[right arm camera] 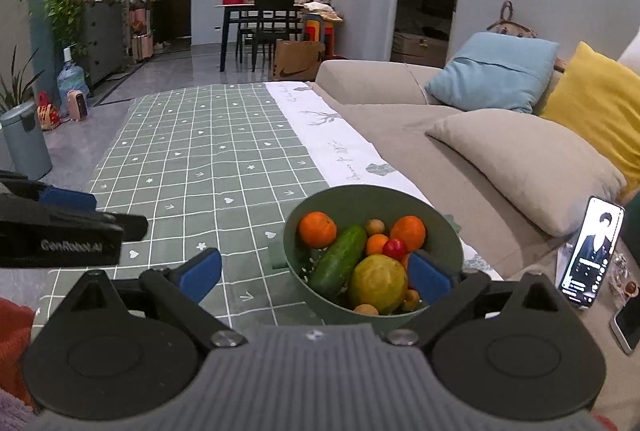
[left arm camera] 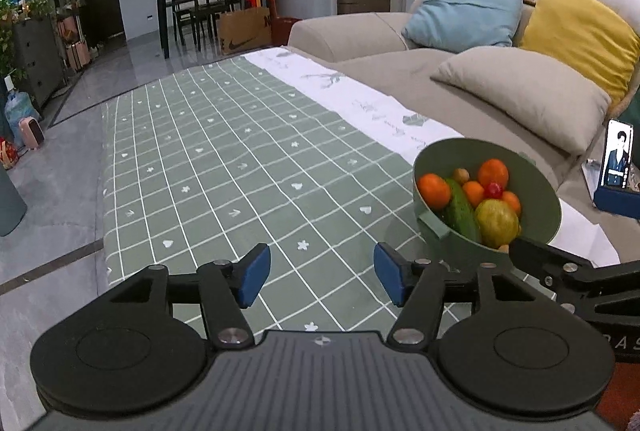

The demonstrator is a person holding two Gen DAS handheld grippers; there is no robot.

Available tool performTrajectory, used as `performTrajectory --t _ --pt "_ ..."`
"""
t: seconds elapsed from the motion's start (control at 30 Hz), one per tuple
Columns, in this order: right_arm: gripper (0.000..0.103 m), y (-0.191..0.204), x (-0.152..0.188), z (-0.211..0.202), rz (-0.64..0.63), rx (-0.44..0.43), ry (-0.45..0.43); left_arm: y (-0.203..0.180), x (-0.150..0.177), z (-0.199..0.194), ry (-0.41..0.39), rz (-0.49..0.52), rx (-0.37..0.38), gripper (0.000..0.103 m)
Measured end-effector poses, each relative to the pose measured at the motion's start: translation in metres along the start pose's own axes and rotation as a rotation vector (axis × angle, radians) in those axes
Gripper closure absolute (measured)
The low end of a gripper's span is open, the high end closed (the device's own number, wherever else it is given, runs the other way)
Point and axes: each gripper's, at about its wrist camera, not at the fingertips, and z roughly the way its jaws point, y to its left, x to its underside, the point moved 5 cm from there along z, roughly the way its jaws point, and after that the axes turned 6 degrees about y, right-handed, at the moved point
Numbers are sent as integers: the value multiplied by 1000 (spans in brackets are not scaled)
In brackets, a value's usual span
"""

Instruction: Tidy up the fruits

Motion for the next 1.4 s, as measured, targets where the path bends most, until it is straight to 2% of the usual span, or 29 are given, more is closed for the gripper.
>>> performTrajectory --t 0.23,0.53,1.4 --pt "8 -2 5 14 2 -6 11 -9 4 15 46 29 -12 32" --pt "8 -8 7 17 41 -15 20 -16 6 20 58 49 -8 32" --pt "8 -8 9 16 40 -19 14 -9 2 12 39 23 -14 32"
